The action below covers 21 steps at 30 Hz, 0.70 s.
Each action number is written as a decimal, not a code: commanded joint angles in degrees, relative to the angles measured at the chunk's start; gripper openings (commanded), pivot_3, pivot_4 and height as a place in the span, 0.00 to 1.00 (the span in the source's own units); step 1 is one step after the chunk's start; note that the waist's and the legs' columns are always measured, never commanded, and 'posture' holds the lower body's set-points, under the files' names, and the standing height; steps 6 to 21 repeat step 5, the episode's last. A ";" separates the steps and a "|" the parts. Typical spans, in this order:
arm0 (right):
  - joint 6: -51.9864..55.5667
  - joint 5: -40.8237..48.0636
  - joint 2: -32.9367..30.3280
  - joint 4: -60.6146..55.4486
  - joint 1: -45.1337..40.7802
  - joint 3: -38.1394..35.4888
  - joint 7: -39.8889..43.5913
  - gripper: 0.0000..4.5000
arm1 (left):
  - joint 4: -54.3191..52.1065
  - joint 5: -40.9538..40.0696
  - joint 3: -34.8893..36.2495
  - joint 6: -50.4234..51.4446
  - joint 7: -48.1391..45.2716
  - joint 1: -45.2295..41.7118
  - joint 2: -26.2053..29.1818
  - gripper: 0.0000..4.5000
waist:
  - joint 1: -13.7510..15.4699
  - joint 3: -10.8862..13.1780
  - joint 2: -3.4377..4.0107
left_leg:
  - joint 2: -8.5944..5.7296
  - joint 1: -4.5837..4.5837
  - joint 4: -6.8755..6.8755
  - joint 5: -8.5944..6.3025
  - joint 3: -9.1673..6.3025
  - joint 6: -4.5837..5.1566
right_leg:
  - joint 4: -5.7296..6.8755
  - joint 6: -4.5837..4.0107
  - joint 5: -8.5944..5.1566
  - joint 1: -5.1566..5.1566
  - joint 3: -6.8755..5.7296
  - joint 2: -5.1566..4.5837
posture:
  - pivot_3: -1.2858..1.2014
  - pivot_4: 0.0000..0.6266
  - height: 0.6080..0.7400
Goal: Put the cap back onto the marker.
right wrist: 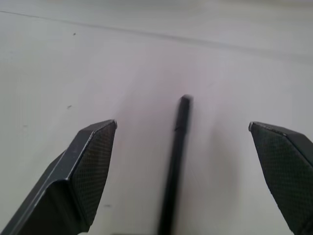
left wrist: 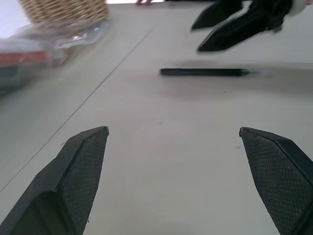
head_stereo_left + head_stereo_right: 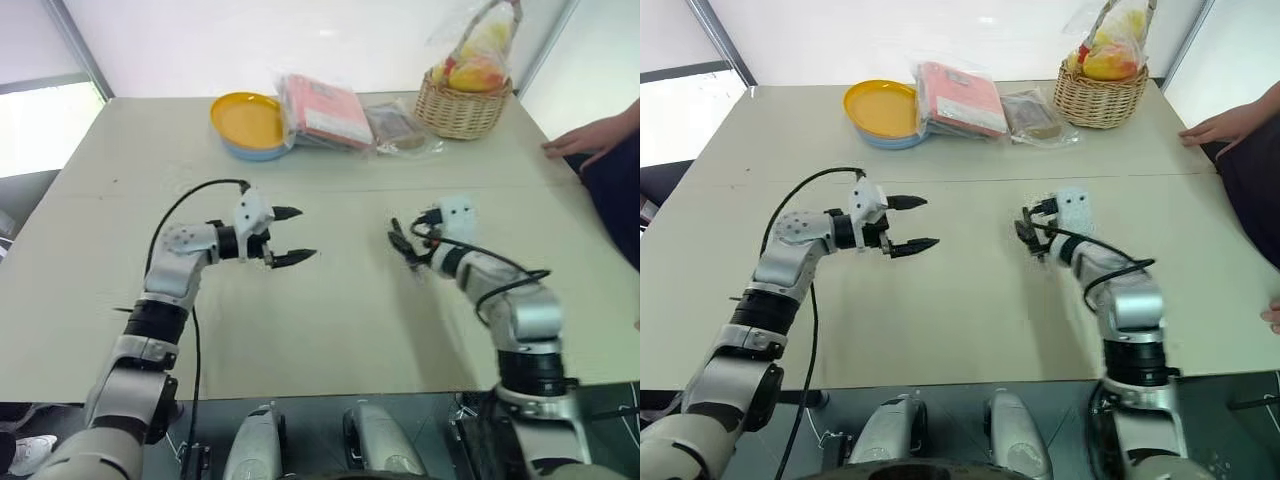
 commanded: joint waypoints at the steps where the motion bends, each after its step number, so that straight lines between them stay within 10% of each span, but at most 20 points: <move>1: -5.75 2.55 -3.99 2.12 1.55 -2.34 7.77 1.00 | -5.26 -2.31 2.80 2.96 2.30 1.80 1.01 1.00 | 0.04 0.00 -0.01 | 0.00 0.00 -0.02 -0.01 0.00 0.01 | -0.03 0.00 0.00 0.01 0.00 0.00 | 0.52 0.24 1.00; 21: -10.07 3.74 -8.93 5.53 4.86 -5.39 13.02 1.00 | -11.40 -4.60 6.19 7.57 6.13 6.38 2.06 1.00 | 0.08 0.01 -0.02 | 0.02 -0.01 -0.05 -0.02 0.00 0.03 | -0.07 0.01 0.00 0.01 0.01 0.00 | 0.52 0.24 1.00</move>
